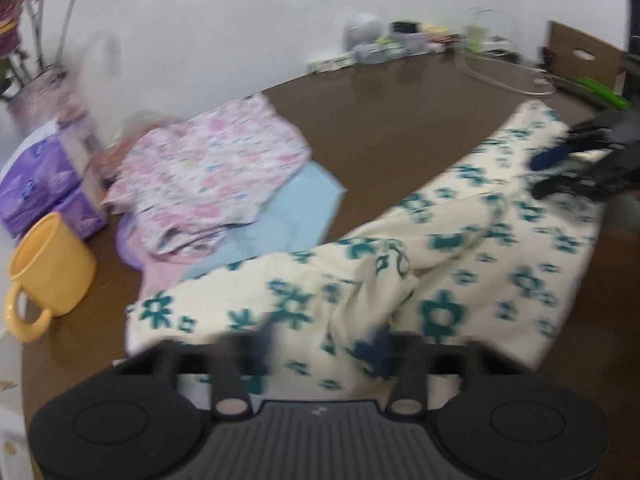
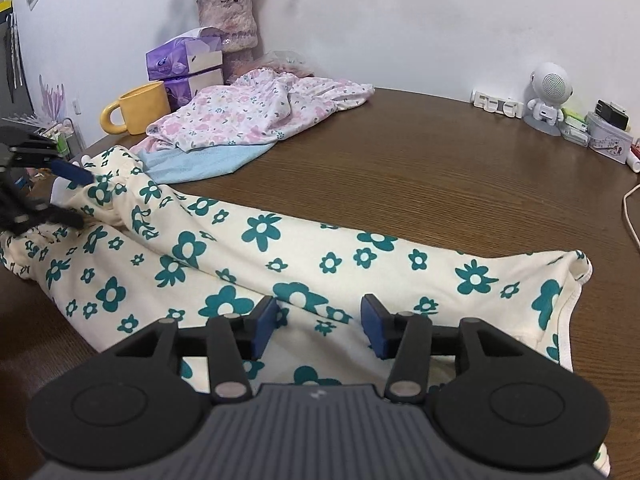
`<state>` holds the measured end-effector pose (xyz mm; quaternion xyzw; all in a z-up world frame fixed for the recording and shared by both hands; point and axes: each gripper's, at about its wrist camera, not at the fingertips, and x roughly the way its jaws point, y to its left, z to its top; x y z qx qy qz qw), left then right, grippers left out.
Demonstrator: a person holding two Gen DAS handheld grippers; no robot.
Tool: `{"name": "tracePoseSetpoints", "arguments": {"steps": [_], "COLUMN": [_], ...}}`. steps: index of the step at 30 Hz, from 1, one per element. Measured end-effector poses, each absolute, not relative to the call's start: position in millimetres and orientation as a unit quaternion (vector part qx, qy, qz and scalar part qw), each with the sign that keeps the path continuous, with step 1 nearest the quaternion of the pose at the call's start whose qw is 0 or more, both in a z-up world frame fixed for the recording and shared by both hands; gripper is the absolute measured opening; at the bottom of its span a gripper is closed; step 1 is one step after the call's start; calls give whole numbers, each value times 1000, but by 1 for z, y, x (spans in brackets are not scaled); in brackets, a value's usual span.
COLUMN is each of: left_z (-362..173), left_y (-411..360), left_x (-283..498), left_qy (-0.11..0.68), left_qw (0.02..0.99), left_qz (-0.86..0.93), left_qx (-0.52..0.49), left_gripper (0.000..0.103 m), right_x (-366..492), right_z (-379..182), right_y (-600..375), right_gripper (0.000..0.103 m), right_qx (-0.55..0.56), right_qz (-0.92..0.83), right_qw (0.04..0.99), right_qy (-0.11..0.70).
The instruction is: Fold clothes
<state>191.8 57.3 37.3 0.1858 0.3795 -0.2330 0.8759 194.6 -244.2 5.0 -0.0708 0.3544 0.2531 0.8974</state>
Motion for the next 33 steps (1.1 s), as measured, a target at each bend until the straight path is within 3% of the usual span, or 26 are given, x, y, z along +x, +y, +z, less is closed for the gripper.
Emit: {"name": "tracePoseSetpoints", "arguments": {"steps": [1, 7, 12, 15, 17, 21, 23, 29, 33], "left_z": [36, 70, 41, 26, 31, 57, 67, 75, 76], "left_y": [59, 35, 11, 17, 31, 79, 100, 138, 154], "left_x": [196, 132, 83, 88, 96, 112, 121, 152, 165], "left_qy": [382, 277, 301, 336, 347, 371, 368, 375, 380], "left_qw": [877, 876, 827, 831, 848, 887, 904, 914, 914], "left_qz": [-227, -221, -236, -221, -196, -185, -172, -157, -132], "left_qx": [181, 328, 412, 384, 349, 204, 137, -7, -47], "left_gripper": [3, 1, 2, 20, 52, 59, 74, 76, 78], "right_x": [193, 190, 188, 188, 187, 187, 187, 188, 189], "right_z": [4, 2, 1, 1, 3, 10, 13, 24, 22], "right_y": [-244, -245, -247, -246, -247, -253, -255, -262, -263], "right_gripper": [48, 48, 51, 54, 55, 55, 55, 57, 57], "right_qx": [-74, -77, -76, -78, -77, -57, -47, -17, -13], "right_qz": [252, 255, 259, 263, 263, 267, 268, 271, 268], "right_qw": [898, 901, 902, 901, 901, 902, 904, 907, 907], "right_qy": [352, 342, 337, 335, 337, 334, 330, 320, 324]}}
